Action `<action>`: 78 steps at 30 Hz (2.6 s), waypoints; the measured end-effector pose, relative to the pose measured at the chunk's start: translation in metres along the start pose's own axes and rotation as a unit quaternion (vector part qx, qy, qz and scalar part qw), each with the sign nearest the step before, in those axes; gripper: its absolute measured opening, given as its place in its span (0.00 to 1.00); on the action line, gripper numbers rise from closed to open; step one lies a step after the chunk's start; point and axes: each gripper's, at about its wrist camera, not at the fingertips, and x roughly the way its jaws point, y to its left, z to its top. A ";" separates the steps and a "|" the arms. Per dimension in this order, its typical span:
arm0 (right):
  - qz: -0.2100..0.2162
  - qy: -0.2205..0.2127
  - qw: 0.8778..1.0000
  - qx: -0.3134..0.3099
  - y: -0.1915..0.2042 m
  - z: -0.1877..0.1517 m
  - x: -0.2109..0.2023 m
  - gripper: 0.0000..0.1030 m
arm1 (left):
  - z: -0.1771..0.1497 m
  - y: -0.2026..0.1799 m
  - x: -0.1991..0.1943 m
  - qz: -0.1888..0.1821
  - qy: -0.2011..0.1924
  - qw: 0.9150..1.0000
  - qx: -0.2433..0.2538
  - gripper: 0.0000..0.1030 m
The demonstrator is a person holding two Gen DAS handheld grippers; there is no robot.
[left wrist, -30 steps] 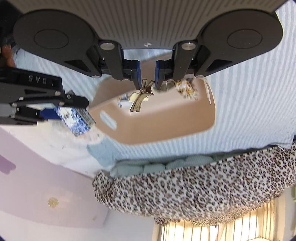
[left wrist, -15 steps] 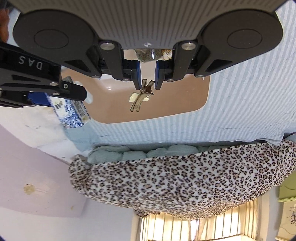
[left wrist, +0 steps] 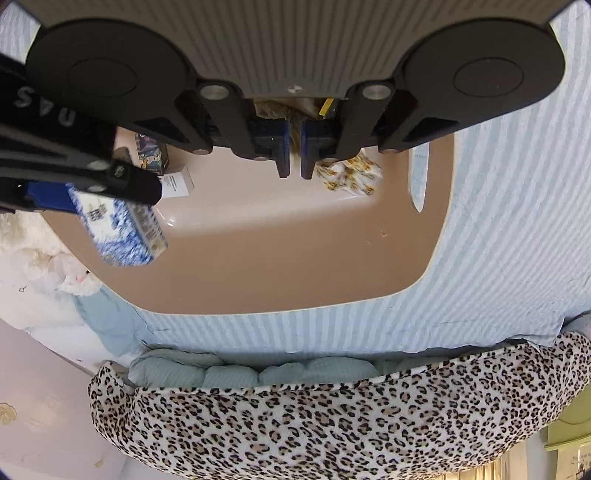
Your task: Organize objects
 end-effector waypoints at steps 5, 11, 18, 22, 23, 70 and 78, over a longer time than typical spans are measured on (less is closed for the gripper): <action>-0.012 0.004 1.000 -0.003 -0.001 -0.007 -0.001 0.52 | -0.003 0.002 -0.007 0.003 0.000 1.000 -0.004 0.08; -0.022 -0.029 0.999 -0.019 -0.002 -0.008 -0.028 0.69 | -0.001 0.000 -0.036 0.020 -0.033 0.999 0.003 0.66; -0.018 -0.031 0.999 -0.023 -0.005 -0.016 -0.057 0.76 | -0.007 0.004 -0.067 0.027 -0.038 0.999 0.005 0.69; -0.016 -0.032 0.999 -0.014 -0.008 -0.018 -0.073 0.87 | -0.011 0.007 -0.087 0.023 -0.042 0.999 0.005 0.70; -0.016 -0.034 0.999 -0.012 -0.008 -0.020 -0.077 0.87 | -0.012 0.007 -0.092 0.022 -0.045 0.999 0.005 0.71; -0.027 -0.024 0.999 -0.025 0.002 -0.126 -0.196 1.00 | -0.118 -0.014 -0.219 0.015 -0.059 0.998 0.009 0.81; -0.030 -0.018 0.999 -0.030 0.004 -0.134 -0.203 1.00 | -0.125 -0.013 -0.224 0.018 -0.055 0.998 0.011 0.81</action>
